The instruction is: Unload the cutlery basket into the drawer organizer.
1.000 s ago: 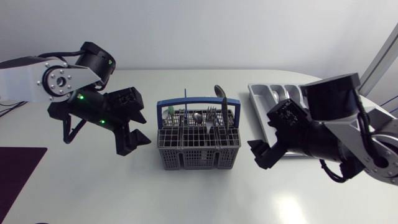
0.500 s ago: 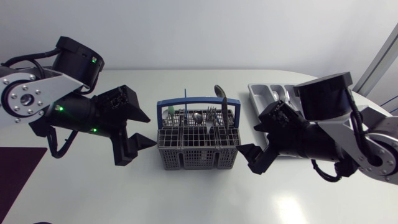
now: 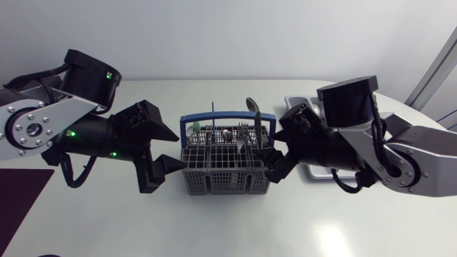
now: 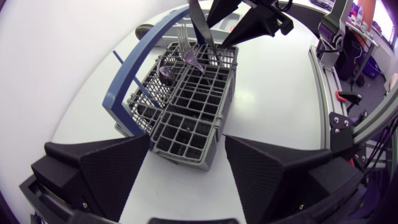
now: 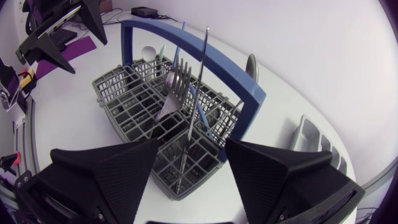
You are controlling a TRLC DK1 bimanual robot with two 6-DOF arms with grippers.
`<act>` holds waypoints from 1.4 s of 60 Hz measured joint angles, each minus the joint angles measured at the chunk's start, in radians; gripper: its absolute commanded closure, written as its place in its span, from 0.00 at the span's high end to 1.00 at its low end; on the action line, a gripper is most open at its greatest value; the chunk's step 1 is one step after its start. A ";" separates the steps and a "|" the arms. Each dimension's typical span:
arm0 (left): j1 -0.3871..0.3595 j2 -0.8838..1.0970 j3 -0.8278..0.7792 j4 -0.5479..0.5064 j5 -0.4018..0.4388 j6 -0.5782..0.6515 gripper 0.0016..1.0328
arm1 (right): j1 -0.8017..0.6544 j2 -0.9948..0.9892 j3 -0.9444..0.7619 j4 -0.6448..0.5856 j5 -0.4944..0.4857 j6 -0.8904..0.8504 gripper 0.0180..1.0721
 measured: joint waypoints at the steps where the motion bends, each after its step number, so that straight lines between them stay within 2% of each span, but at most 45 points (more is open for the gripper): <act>1: 0.000 -0.002 0.000 0.001 0.000 -0.002 0.95 | 0.003 0.003 0.000 0.006 0.000 0.000 0.64; 16: 0.000 -0.006 -0.017 0.024 0.003 -0.003 0.95 | 0.017 0.014 -0.006 0.081 0.011 0.000 0.30; 24: 0.000 -0.006 -0.019 0.030 0.003 -0.003 0.95 | 0.017 0.037 -0.007 0.096 0.014 0.000 0.25; 34: 0.000 -0.006 -0.020 0.034 0.003 -0.003 0.95 | 0.022 0.055 -0.026 0.108 0.014 0.000 0.13; 43: -0.004 -0.006 -0.023 0.041 0.003 -0.009 0.95 | 0.022 0.055 -0.036 0.129 0.014 0.000 0.09; 84: -0.026 -0.006 -0.035 0.054 0.003 -0.029 0.95 | 0.022 -0.021 -0.065 0.148 -0.024 0.000 0.09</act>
